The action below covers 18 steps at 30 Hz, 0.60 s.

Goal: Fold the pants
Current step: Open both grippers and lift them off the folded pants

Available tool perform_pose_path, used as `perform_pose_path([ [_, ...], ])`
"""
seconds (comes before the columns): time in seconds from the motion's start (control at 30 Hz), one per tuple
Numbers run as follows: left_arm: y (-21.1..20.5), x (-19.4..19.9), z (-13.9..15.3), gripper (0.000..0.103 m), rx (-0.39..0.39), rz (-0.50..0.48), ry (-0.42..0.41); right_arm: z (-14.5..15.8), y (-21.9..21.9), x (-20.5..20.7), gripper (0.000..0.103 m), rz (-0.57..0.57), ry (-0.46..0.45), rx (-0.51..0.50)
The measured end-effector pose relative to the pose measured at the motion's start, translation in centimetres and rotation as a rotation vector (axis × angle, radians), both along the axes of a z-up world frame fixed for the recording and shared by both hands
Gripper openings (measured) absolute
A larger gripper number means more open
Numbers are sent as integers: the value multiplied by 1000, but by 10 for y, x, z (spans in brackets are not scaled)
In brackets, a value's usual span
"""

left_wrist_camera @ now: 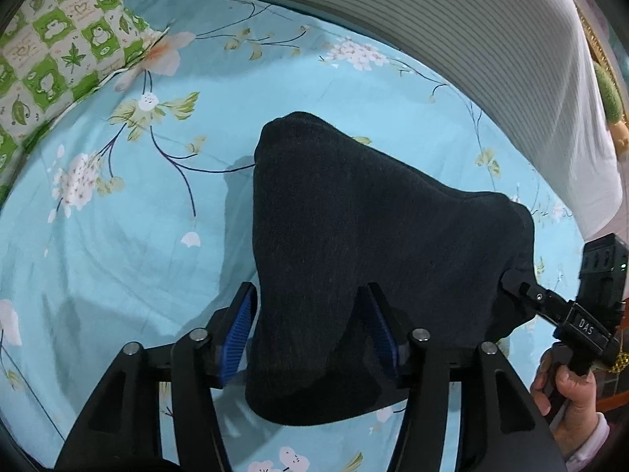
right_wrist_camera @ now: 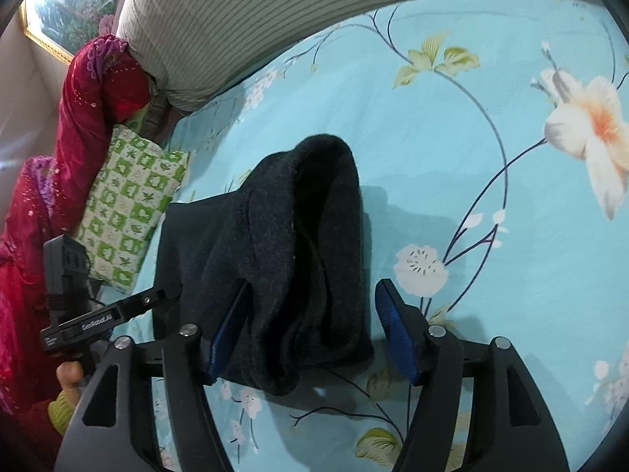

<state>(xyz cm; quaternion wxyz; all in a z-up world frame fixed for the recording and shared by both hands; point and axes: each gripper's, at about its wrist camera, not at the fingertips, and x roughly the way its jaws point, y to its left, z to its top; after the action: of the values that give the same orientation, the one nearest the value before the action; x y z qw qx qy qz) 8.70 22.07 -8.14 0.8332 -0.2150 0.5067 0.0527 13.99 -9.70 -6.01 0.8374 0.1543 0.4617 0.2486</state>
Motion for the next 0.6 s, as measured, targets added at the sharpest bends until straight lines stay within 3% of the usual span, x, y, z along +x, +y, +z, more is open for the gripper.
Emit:
perform_pose_path([
  [0.27,-13,-13,13,71,87,-4,-5,15,5,-9,78,-34,-64,-76],
  [0.6,-33,-32,26,73,134,-8,-19,28,18,-35,84,-5,-152,-117],
])
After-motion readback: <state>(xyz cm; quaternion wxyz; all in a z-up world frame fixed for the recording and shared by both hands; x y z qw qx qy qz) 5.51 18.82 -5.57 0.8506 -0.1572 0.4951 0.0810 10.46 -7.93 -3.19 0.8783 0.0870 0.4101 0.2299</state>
